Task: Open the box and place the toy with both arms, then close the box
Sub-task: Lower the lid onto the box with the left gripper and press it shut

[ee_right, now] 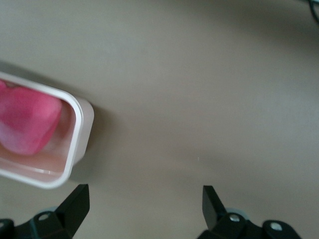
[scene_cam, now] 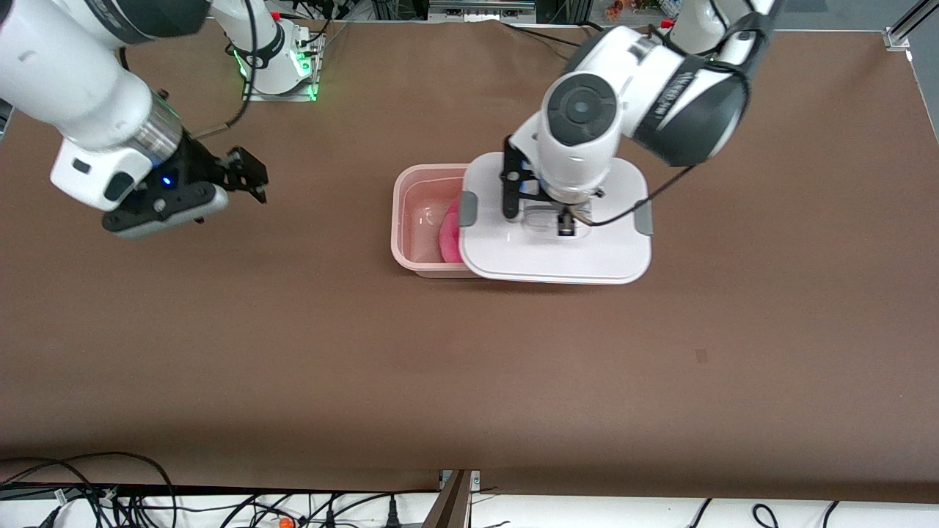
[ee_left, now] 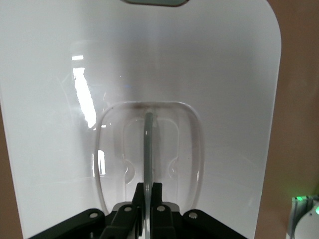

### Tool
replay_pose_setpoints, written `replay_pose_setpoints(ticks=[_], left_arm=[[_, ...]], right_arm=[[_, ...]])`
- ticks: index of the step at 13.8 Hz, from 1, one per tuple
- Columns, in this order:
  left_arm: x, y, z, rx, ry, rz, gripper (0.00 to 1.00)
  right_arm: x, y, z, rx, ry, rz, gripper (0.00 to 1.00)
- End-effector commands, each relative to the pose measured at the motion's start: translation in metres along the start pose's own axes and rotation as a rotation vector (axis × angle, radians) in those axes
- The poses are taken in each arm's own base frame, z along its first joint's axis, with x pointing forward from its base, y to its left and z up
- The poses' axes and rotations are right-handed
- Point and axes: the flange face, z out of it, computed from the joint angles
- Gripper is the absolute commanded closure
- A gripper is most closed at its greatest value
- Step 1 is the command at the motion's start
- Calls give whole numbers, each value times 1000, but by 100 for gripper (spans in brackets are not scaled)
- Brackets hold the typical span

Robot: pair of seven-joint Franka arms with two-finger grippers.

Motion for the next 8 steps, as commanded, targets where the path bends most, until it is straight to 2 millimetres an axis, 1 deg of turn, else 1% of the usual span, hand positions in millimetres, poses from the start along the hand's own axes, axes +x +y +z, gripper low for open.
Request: replay_pose_setpoints(ticks=[1, 2, 3, 4, 5, 6, 7, 8], left_arm=[[35, 6, 12, 40, 62, 25, 100], [54, 13, 25, 49, 55, 31, 100], [73, 20, 37, 48, 50, 30, 100], [85, 24, 45, 57, 49, 23, 100], [94, 28, 49, 72, 46, 14, 100], [103, 32, 58, 65, 39, 10, 100], [111, 34, 65, 66, 40, 3, 100], [121, 39, 71, 68, 40, -6, 100]], right_arm=[[-31, 32, 6, 12, -13, 44, 0], [-32, 42, 6, -1, -15, 38, 0], [-33, 47, 4, -4, -16, 18, 0], [-33, 49, 1, -6, -12, 15, 0], [-32, 52, -3, -9, -3, 21, 0], [-31, 56, -5, -23, -1, 26, 0], [-33, 63, -5, -44, -18, 33, 0], [-35, 71, -7, -46, -26, 44, 0]])
